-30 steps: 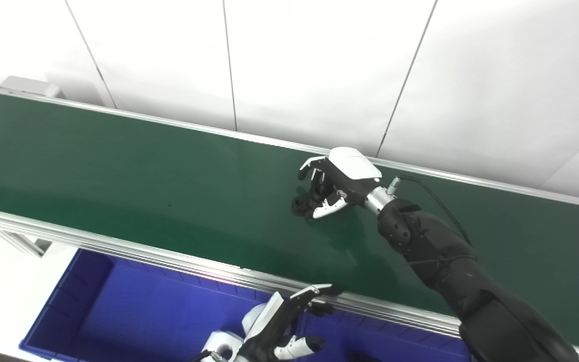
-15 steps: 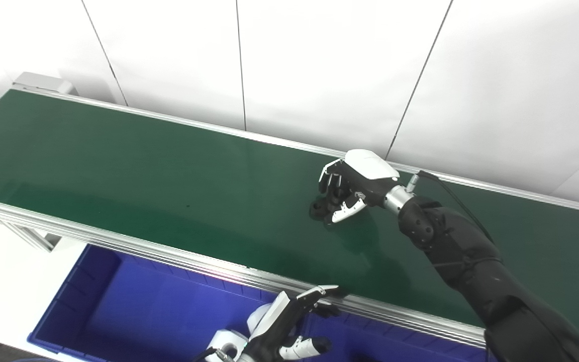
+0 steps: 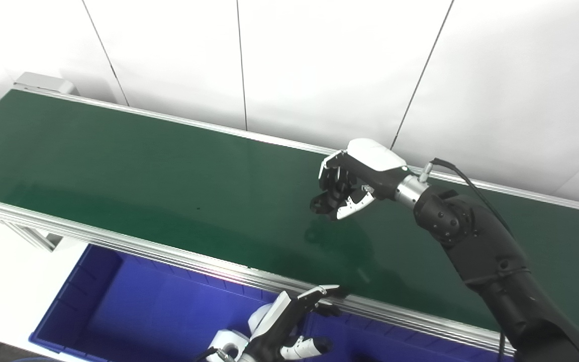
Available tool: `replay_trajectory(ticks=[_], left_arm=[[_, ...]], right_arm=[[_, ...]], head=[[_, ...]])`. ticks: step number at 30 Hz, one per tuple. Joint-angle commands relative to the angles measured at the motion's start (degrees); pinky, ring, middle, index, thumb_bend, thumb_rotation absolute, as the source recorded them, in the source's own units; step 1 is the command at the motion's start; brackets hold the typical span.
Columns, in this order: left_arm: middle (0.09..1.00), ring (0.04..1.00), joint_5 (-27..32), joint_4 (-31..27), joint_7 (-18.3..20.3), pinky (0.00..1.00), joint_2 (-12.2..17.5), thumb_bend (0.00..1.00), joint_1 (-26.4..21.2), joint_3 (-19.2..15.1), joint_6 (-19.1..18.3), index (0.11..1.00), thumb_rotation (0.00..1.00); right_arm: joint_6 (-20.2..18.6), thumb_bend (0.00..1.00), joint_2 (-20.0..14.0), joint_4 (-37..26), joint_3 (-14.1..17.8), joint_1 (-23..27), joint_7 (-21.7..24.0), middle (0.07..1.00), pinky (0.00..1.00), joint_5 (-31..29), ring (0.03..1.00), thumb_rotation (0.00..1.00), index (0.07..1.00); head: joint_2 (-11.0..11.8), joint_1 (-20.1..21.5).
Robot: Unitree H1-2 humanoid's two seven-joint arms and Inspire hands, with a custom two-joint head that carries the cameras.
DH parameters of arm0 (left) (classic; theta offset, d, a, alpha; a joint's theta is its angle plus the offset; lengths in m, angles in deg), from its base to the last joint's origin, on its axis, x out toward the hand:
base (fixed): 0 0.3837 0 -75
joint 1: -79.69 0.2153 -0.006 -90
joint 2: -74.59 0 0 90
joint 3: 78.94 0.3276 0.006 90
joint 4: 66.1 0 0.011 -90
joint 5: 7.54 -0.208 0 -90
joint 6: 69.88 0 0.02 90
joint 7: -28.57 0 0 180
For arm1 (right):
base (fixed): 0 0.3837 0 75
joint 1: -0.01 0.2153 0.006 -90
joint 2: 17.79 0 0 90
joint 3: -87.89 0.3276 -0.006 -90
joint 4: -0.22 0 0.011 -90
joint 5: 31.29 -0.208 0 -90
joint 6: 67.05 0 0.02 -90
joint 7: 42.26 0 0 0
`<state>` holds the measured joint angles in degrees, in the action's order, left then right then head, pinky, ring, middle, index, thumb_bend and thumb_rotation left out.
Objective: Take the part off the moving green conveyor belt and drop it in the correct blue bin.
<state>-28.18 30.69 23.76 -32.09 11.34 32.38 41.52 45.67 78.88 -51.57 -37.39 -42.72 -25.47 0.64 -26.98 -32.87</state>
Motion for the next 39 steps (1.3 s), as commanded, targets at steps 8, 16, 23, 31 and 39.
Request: replay_trajectory(ticks=[8,16,23,31,39], left_arm=[[0.833,0.825,-0.4,-3.2,-0.7,0.69,-8.6,0.94,3.3,6.9,1.1,0.790,1.00],[0.837,0.839,1.5,-4.7,0.2,0.71,-7.2,0.94,4.0,6.2,1.2,0.796,1.00],[0.845,0.854,3.0,-6.9,0.6,0.75,-5.1,0.88,4.7,5.1,2.6,0.801,0.99],[0.868,0.879,6.4,-10.6,2.9,0.79,-1.8,0.88,6.6,4.1,2.8,0.834,0.97],[0.896,0.925,9.4,-15.3,5.3,0.87,0.9,0.94,8.8,2.3,0.4,0.863,1.00]], right_arm=[[-5.0,0.52,-0.8,-11.8,6.2,0.3,4.6,0.501,0.34,-3.2,0.404,0.00,0.506],[-9.9,0.51,-2.2,-24.3,12.5,-5.1,7.3,0.479,0.32,-8.8,0.382,0.00,0.530],[-14.7,0.51,-3.6,-34.4,17.8,-12.4,7.1,0.473,0.30,-12.6,0.373,0.00,0.534],[-22.2,0.51,-3.8,-44.7,22.4,-22.0,7.1,0.486,0.29,-18.8,0.380,0.00,0.537],[-28.3,0.51,-2.6,-53.2,23.7,-32.7,5.3,0.496,0.30,-21.5,0.386,0.00,0.535]], head=[[-0.6,1.5],[-2.2,7.7],[-4.0,15.5],[-6.3,24.8],[-10.0,34.7]])
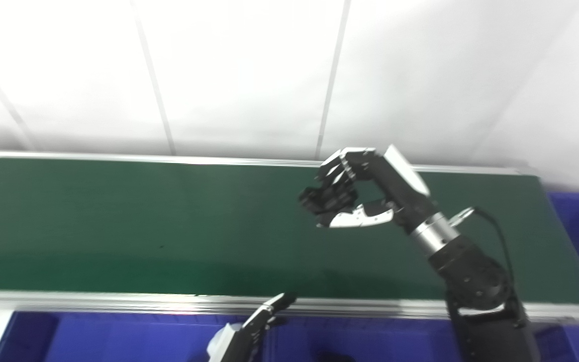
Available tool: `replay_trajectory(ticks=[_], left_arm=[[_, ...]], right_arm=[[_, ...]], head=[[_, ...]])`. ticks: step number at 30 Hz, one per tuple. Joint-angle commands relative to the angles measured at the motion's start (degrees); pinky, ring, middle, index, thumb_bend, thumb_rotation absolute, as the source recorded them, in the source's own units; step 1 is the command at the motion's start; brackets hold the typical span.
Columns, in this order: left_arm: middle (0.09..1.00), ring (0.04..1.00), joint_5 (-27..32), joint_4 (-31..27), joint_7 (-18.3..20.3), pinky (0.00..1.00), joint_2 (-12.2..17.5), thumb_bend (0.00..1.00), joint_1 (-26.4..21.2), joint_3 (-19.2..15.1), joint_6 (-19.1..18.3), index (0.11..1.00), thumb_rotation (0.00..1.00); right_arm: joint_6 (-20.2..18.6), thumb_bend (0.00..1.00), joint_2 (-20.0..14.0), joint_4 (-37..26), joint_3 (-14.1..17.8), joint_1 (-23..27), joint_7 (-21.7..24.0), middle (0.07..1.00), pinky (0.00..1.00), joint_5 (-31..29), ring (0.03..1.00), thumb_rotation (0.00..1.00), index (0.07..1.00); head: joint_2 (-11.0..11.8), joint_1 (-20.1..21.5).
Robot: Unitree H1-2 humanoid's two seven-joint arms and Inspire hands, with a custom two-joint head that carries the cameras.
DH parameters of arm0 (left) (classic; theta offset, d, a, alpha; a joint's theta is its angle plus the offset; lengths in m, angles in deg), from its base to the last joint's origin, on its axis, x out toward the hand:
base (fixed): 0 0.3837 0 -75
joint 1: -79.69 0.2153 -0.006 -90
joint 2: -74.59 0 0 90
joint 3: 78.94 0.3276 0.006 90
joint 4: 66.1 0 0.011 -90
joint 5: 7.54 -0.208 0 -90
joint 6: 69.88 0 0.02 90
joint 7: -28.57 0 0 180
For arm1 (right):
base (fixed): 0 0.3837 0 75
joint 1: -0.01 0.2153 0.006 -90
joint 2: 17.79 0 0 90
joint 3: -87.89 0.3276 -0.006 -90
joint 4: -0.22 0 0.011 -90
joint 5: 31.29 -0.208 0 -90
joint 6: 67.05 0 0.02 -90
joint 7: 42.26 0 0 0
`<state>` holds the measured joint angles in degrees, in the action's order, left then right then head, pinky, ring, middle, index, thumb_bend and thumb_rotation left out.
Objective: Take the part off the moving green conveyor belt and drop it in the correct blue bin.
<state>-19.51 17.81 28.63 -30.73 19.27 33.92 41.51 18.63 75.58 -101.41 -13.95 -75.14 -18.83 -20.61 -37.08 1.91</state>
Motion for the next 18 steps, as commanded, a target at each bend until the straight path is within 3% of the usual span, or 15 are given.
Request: replay_trajectory(ticks=[1,8,18], left_arm=[[0.903,0.934,1.0,-2.8,0.6,0.89,-0.2,0.93,1.0,0.5,0.4,0.871,1.00],[0.935,0.961,3.4,-6.6,2.7,0.96,2.6,0.90,1.8,-0.9,-0.2,0.930,1.00],[0.929,0.952,7.9,-15.0,4.7,0.97,5.6,0.91,4.1,-2.3,-6.2,0.948,1.00]], right_arm=[[-1.9,0.51,0.9,-4.2,0.1,-1.5,-1.7,0.495,0.30,0.0,0.387,0.00,0.535],[-6.3,0.51,2.1,-11.1,0.0,-10.0,-3.7,0.496,0.31,0.2,0.395,0.00,0.524],[-11.4,0.51,0.5,-21.0,-0.1,-17.4,-3.8,0.493,0.29,2.1,0.393,0.00,0.525]], head=[[0.1,-0.1],[-4.5,6.0],[-11.0,7.4]])
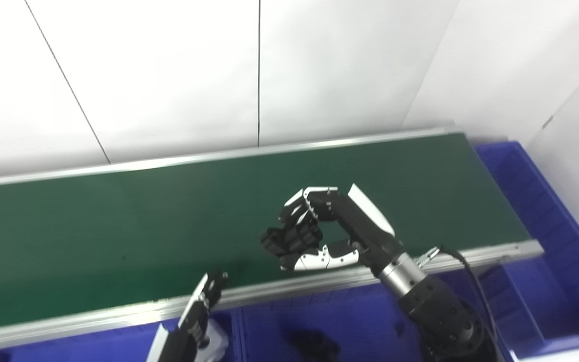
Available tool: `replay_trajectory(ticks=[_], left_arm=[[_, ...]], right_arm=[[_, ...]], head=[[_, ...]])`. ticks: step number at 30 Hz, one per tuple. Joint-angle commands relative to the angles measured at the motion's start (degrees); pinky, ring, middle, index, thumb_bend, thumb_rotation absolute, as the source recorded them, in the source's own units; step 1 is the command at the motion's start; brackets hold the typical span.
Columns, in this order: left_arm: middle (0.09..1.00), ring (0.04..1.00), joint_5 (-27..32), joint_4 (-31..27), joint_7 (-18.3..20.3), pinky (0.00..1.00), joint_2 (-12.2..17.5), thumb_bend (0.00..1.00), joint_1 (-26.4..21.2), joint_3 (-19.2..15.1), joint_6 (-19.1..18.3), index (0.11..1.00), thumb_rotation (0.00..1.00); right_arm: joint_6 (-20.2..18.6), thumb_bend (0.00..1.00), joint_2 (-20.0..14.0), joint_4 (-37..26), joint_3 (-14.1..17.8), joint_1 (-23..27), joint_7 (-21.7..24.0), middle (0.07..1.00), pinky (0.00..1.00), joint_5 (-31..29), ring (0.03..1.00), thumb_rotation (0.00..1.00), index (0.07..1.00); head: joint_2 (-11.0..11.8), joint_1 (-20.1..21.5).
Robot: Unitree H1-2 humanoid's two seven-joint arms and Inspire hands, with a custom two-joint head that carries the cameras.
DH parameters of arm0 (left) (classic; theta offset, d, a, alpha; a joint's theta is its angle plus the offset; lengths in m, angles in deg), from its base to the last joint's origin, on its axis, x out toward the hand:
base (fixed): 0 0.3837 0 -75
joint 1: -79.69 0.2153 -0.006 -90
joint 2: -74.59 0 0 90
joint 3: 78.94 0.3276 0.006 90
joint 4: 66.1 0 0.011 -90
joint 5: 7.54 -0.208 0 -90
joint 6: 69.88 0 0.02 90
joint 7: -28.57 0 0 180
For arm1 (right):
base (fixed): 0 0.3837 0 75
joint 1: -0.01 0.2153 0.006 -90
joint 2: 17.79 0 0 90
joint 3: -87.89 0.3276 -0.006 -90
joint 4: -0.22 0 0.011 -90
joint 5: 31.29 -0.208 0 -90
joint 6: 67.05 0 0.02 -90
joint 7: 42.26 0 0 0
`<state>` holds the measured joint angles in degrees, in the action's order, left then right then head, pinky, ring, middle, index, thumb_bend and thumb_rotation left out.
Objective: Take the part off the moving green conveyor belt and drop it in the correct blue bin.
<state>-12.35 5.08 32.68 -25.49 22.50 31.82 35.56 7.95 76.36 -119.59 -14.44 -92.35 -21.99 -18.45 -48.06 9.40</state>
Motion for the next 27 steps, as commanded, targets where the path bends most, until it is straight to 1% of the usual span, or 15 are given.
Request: replay_trajectory(ticks=[1,2,3,5,8,12,13,18,20,22,26,27], left_arm=[[0.925,0.950,0.9,-3.1,0.8,0.97,0.6,0.90,1.0,-0.3,-0.9,0.943,1.00],[0.919,0.945,0.9,-3.7,1.0,0.96,0.7,0.89,1.0,-0.4,-1.4,0.938,1.00],[0.912,0.939,1.0,-4.4,1.1,0.95,0.8,0.89,1.0,-0.6,-2.0,0.932,1.00],[0.910,0.937,1.0,-5.4,1.4,0.95,0.7,0.89,0.9,-0.7,-3.2,0.930,1.00],[0.903,0.930,1.0,-6.5,1.6,0.94,0.4,0.89,0.6,-0.8,-4.7,0.920,1.00],[0.896,0.920,0.7,-7.7,1.8,0.92,0.0,0.89,0.4,-0.8,-6.7,0.908,1.00],[0.896,0.920,0.4,-8.0,1.7,0.92,-0.2,0.89,0.4,-0.7,-7.3,0.908,1.00],[0.895,0.919,-0.9,-9.3,1.3,0.91,-1.1,0.92,0.1,-0.6,-9.2,0.904,1.00],[0.896,0.919,-1.1,-9.7,1.3,0.91,-1.3,0.92,0.1,-0.6,-9.6,0.904,1.00],[0.898,0.922,-1.2,-9.8,1.2,0.91,-1.4,0.92,0.1,-0.9,-9.8,0.905,1.00],[0.900,0.925,-1.4,-9.8,1.1,0.91,-1.5,0.92,0.1,-1.3,-9.7,0.906,1.00],[0.900,0.926,-1.5,-9.8,1.1,0.91,-1.6,0.92,0.1,-1.4,-9.6,0.907,1.00]], right_arm=[[-1.9,0.51,-0.7,-4.0,0.4,-1.0,-0.3,0.492,0.29,0.2,0.393,0.00,0.525],[-2.7,0.51,-1.1,-4.8,0.4,-1.7,-0.2,0.492,0.29,0.3,0.394,0.00,0.524],[-3.2,0.51,-1.6,-5.7,0.5,-2.5,0.0,0.492,0.29,0.3,0.392,0.00,0.526],[-3.8,0.51,-2.6,-6.8,0.8,-3.7,0.2,0.493,0.29,-0.2,0.391,0.00,0.527],[-4.3,0.51,-3.9,-7.8,1.3,-5.2,0.5,0.496,0.29,-1.1,0.389,0.00,0.527],[-4.4,0.51,-5.8,-8.5,1.6,-6.7,0.8,0.497,0.28,-1.4,0.383,0.00,0.530],[-4.4,0.51,-6.4,-8.6,1.5,-7.0,0.8,0.497,0.28,-1.0,0.383,0.00,0.530],[-3.3,0.51,-9.1,-8.2,1.0,-7.9,1.2,0.496,0.29,0.9,0.383,0.00,0.530],[-2.7,0.51,-9.9,-7.7,0.7,-8.1,1.2,0.495,0.29,1.6,0.381,0.00,0.530],[-0.7,0.51,-10.8,-5.7,-0.4,-8.2,0.8,0.492,0.30,4.3,0.380,0.00,0.531],[3.6,0.51,-11.8,-0.2,-3.3,-8.4,-0.8,0.475,0.30,11.2,0.368,0.00,0.535],[5.2,0.51,-12.4,1.3,-4.6,-8.3,-1.4,0.472,0.30,14.2,0.366,0.00,0.535]], head=[[-0.9,-0.1],[-0.9,-0.1],[-1.9,-0.4],[-2.7,-0.9],[-3.1,-1.5],[-4.0,-2.1],[-4.4,-2.6],[-5.2,-3.5],[-5.5,-3.7],[-5.7,-3.9],[-5.8,-4.2],[-5.9,-4.5]])
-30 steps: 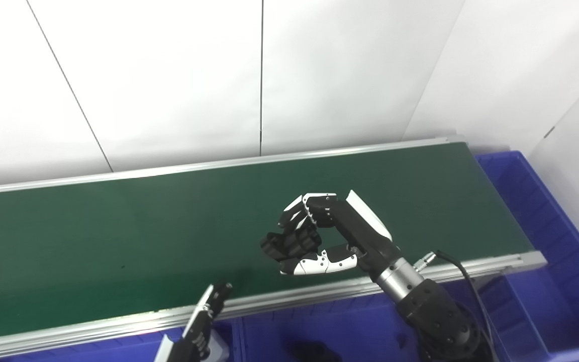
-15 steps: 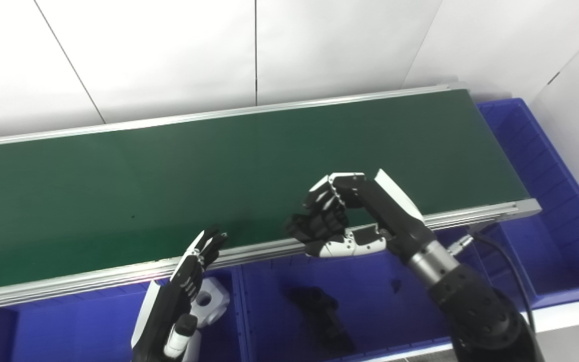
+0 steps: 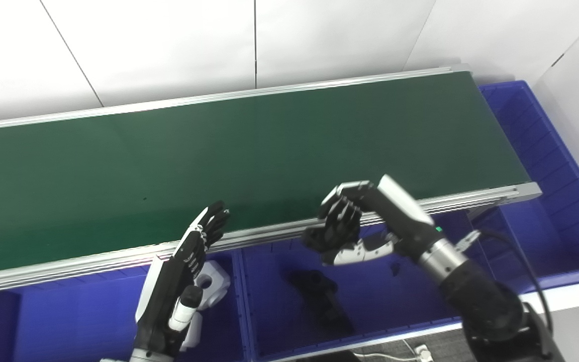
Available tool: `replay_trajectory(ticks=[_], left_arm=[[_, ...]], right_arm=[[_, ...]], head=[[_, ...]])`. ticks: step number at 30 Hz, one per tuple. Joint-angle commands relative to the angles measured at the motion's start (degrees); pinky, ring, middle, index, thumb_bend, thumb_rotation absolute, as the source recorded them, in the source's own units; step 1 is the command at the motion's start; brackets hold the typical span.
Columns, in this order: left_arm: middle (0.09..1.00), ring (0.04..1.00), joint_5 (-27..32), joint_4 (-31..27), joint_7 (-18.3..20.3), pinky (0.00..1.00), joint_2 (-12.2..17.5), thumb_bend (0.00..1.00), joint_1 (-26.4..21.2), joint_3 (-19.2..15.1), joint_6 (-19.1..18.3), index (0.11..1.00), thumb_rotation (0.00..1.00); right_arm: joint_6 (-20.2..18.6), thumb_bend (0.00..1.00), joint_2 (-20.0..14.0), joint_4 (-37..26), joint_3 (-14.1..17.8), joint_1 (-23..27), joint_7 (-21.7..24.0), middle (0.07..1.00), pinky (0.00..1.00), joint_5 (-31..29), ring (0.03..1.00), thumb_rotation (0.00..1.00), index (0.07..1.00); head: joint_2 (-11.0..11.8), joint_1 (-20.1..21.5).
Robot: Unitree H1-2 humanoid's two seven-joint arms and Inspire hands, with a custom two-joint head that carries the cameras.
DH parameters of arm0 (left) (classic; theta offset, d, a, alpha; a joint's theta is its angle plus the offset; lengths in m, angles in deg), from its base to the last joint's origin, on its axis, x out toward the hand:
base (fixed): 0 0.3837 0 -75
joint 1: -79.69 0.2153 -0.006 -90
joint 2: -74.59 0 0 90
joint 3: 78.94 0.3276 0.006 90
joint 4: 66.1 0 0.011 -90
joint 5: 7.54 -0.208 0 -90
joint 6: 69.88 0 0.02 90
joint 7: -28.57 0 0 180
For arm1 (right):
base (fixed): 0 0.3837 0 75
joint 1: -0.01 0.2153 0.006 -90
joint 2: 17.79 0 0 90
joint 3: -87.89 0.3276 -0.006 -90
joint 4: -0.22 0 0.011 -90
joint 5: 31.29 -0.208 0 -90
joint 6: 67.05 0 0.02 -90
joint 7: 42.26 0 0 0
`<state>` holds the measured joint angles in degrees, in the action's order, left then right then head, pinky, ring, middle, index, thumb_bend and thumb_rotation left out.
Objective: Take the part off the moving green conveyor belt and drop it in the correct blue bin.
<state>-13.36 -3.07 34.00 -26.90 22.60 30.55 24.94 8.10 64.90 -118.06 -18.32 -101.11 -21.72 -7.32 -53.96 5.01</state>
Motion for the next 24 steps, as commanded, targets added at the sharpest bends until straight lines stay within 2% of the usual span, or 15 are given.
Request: replay_trajectory(ticks=[1,4,10,14,19,22,23,24], left_arm=[[0.901,0.927,-0.5,-1.7,-0.2,0.92,-0.2,0.92,0.0,-0.2,1.0,0.907,1.00],[0.900,0.925,-0.7,-1.6,-0.1,0.92,-0.1,0.92,-0.1,-0.5,1.1,0.907,1.00],[0.898,0.927,-1.0,-1.9,0.2,0.91,-0.1,0.92,0.0,-0.8,0.8,0.903,1.00],[0.895,0.929,-1.1,-1.8,0.2,0.91,-0.1,0.92,0.1,-0.8,0.5,0.901,1.00],[0.895,0.927,-1.5,-1.6,0.1,0.91,-0.6,0.92,-0.2,-0.6,0.5,0.899,1.00],[0.897,0.921,-2.0,-1.6,0.0,0.90,-0.7,0.91,-0.3,-0.6,0.7,0.902,1.00],[0.895,0.918,-2.2,-1.7,0.0,0.90,-0.8,0.91,-0.3,-0.7,0.7,0.901,1.00],[0.895,0.918,-2.3,-1.7,0.0,0.90,-0.8,0.91,-0.3,-0.7,0.6,0.901,1.00]], right_arm=[[6.1,0.51,-1.4,0.8,-1.7,0.5,-2.0,0.466,0.29,5.3,0.366,0.00,0.534],[10.5,0.51,-2.8,4.7,-5.4,1.3,-3.6,0.456,0.27,13.7,0.365,0.00,0.533],[14.7,0.52,-3.7,10.8,-9.0,2.3,-4.9,0.503,0.35,21.3,0.407,0.00,0.502],[14.7,0.52,-3.3,14.2,-10.7,2.9,-4.9,0.491,0.36,25.2,0.404,0.00,0.506],[16.8,0.51,-2.6,20.0,-11.7,3.6,-10.4,0.480,0.33,29.1,0.387,0.00,0.535],[14.5,0.51,-1.9,21.4,-12.0,3.6,-10.5,0.487,0.34,32.3,0.394,0.00,0.542],[13.3,0.52,-1.7,21.1,-12.0,3.6,-9.2,0.489,0.39,33.2,0.459,0.00,0.525],[12.3,0.52,-1.6,20.7,-11.9,3.6,-7.9,0.488,0.40,34.1,0.478,0.00,0.521]], head=[[0.0,-0.1],[-0.1,0.1],[-0.4,0.2],[-0.5,0.5],[-0.4,-0.1],[-0.3,-0.4],[-0.3,-0.4],[-0.4,-0.4]])
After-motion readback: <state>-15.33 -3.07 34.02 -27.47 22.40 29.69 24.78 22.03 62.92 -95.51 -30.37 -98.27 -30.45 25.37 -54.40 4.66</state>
